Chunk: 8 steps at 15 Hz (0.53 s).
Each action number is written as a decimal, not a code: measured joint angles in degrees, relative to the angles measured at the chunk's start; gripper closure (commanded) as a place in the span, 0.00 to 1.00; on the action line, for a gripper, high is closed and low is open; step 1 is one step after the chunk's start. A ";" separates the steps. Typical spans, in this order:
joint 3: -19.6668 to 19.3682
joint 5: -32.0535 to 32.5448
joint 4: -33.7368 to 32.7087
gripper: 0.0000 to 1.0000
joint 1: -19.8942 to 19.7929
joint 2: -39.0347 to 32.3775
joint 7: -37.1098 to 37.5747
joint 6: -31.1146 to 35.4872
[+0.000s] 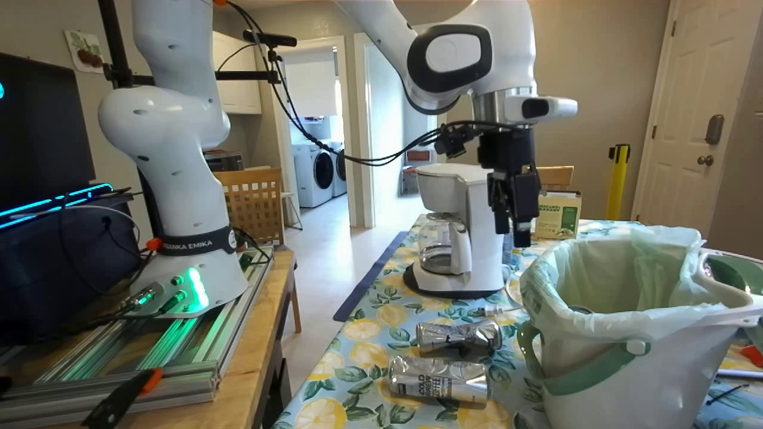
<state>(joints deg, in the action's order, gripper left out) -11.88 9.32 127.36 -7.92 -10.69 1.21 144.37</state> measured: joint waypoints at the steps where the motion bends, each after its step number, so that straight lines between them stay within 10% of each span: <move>1: -0.45 0.02 -0.54 0.00 -0.31 1.06 0.00 0.50; 8: -1.51 0.01 -5.50 0.00 -3.38 -1.39 -2.04 8.51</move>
<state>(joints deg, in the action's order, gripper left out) -13.39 9.34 121.85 -11.29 -12.07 -0.83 152.88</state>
